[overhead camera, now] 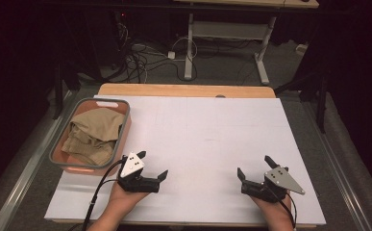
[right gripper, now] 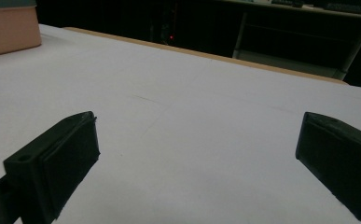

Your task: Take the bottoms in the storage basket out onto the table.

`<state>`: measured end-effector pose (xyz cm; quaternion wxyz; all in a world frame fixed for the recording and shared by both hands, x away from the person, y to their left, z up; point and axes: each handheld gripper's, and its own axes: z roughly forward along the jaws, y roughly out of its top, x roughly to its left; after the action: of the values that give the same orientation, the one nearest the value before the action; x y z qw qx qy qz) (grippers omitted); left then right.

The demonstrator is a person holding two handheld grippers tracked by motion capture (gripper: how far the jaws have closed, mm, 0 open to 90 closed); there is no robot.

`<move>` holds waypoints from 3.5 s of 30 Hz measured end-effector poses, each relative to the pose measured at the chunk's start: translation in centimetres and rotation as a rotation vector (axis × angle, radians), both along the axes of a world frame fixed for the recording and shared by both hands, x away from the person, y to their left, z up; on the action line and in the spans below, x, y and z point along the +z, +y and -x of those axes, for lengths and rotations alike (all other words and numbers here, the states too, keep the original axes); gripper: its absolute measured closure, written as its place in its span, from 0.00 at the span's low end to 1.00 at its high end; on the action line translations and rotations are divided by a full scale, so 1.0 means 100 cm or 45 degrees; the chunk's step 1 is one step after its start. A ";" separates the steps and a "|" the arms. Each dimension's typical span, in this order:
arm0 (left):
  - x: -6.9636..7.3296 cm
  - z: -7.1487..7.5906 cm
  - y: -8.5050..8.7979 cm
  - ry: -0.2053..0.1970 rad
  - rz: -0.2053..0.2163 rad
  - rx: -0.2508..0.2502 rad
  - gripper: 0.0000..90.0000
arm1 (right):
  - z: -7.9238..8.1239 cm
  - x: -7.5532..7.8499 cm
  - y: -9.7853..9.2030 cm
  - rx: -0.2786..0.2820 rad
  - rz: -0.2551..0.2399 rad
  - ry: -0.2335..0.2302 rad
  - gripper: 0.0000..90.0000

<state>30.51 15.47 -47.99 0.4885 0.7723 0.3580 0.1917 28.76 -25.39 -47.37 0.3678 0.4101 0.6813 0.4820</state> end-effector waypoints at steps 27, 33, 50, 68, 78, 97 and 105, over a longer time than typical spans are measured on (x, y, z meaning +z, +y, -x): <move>-0.007 0.000 0.004 0.082 0.026 -0.005 0.00 | 0.005 -0.001 -0.001 0.041 -0.003 0.006 0.00; -0.005 0.000 0.006 0.088 0.033 -0.012 0.00 | 0.005 -0.002 -0.001 0.047 -0.004 0.013 0.01; 0.024 0.014 0.005 0.024 0.062 -0.105 0.00 | 0.006 -0.001 0.002 0.068 0.001 0.010 0.01; 0.050 0.018 0.026 -0.030 0.048 -0.050 0.00 | 0.007 -0.001 0.005 0.087 0.004 0.012 0.01; 0.055 0.012 0.048 -0.019 0.029 0.023 0.00 | 0.007 -0.002 0.006 0.094 0.009 0.017 0.01; 0.060 0.006 0.093 -0.019 0.061 0.136 0.00 | 0.007 -0.003 0.006 0.102 -0.006 0.032 0.01; 0.062 0.004 0.116 -0.018 0.095 0.196 0.00 | 0.006 -0.003 0.006 0.102 -0.005 0.036 0.01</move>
<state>30.07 27.08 -41.80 0.5033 0.7224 0.4197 0.2207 28.13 -24.78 -47.71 0.3378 0.3900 0.7012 0.4920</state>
